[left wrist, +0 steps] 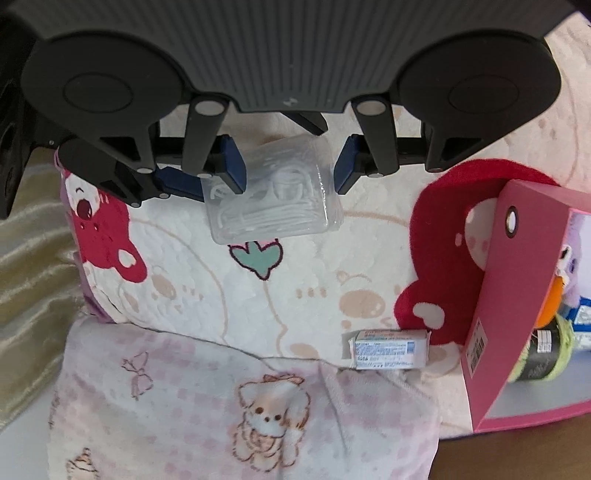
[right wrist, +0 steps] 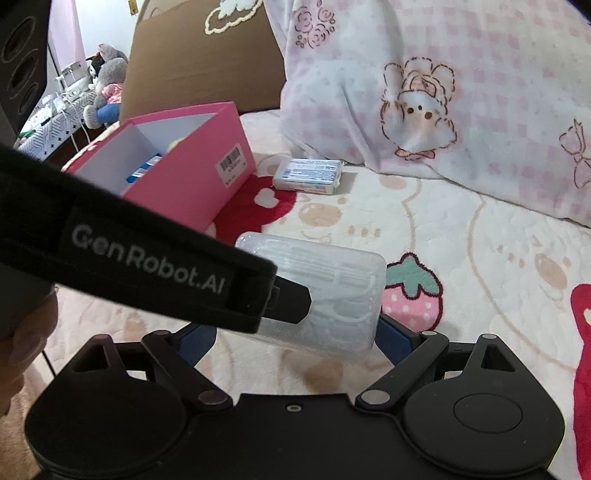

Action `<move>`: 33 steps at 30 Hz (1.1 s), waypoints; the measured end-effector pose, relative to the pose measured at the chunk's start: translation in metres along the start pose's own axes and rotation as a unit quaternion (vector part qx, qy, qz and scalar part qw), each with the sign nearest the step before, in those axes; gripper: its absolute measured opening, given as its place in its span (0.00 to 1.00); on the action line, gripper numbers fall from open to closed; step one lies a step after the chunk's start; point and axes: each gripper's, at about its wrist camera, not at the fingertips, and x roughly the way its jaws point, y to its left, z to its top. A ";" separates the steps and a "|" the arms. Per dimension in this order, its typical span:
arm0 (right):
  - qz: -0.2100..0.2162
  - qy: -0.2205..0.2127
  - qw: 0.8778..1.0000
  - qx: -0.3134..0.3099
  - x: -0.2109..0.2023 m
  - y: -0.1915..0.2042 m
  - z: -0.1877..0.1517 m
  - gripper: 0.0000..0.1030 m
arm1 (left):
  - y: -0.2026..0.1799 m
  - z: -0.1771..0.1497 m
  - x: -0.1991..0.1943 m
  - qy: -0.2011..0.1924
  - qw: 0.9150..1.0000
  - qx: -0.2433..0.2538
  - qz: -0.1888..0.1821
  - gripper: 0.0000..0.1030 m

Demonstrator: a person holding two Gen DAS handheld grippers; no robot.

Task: Organize objects
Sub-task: 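Lift the floss box with the left gripper and carry it toward the pink box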

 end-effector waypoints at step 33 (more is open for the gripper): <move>0.109 -0.018 0.993 0.035 -0.041 -0.022 -0.010 0.73 | 0.012 -0.023 -0.056 -0.038 0.998 -0.041 -0.037 0.44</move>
